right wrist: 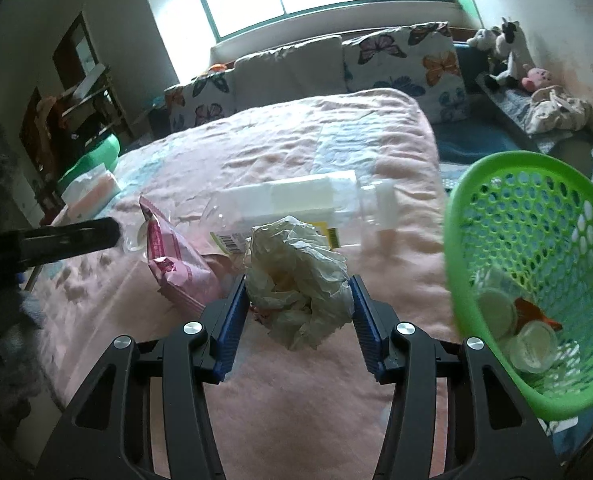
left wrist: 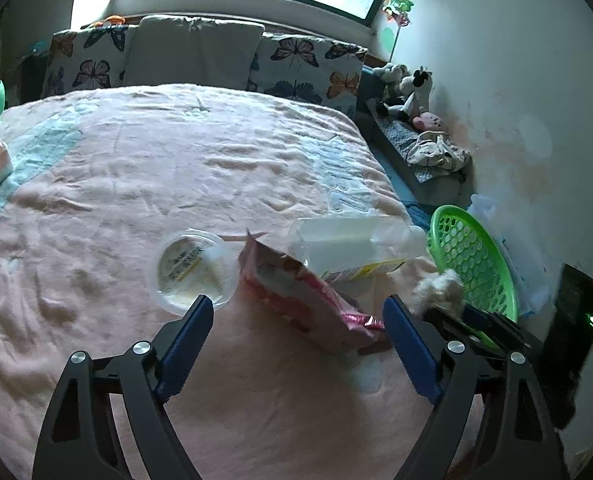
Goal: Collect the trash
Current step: 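Carry the tissue into the basket with the right tool while the left tool grasps the pink snack bag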
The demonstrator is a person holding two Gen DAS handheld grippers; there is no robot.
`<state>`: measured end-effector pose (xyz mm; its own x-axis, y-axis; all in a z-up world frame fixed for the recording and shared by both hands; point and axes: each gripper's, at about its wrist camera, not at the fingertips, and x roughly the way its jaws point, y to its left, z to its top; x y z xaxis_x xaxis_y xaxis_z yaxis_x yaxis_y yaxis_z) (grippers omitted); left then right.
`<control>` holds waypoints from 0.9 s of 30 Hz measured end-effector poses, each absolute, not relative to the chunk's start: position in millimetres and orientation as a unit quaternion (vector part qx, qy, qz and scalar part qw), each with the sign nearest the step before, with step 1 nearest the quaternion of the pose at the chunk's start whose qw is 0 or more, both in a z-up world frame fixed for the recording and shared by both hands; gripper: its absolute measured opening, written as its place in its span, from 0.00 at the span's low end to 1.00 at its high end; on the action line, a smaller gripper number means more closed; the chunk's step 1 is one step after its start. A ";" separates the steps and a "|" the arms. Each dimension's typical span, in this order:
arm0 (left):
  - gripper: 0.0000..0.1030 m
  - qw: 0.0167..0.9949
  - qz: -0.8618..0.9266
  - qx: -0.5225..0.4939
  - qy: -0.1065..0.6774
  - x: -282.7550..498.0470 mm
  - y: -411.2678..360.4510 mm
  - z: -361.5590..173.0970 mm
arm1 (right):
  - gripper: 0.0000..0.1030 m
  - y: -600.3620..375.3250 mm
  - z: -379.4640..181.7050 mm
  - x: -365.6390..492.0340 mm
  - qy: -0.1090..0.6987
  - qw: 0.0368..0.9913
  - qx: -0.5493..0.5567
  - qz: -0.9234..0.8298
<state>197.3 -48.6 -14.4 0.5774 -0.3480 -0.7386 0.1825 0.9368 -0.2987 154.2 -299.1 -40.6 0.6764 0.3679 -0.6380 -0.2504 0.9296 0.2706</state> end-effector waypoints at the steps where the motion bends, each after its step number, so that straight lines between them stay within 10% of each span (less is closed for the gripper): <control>1: 0.80 0.882 -0.148 -0.097 0.438 199.5 -50.2 -16.3 | 0.49 -302.8 -38.7 151.7 0.362 0.913 0.083 0.168; 12: 0.71 0.858 -0.122 -0.141 0.479 221.3 -62.3 -44.8 | 0.49 -336.2 -26.2 132.9 0.339 0.924 0.102 0.141; 27: 0.20 0.858 -0.145 -0.149 0.470 211.6 -53.0 -43.1 | 0.49 -364.6 -32.0 121.6 0.340 0.927 0.115 0.108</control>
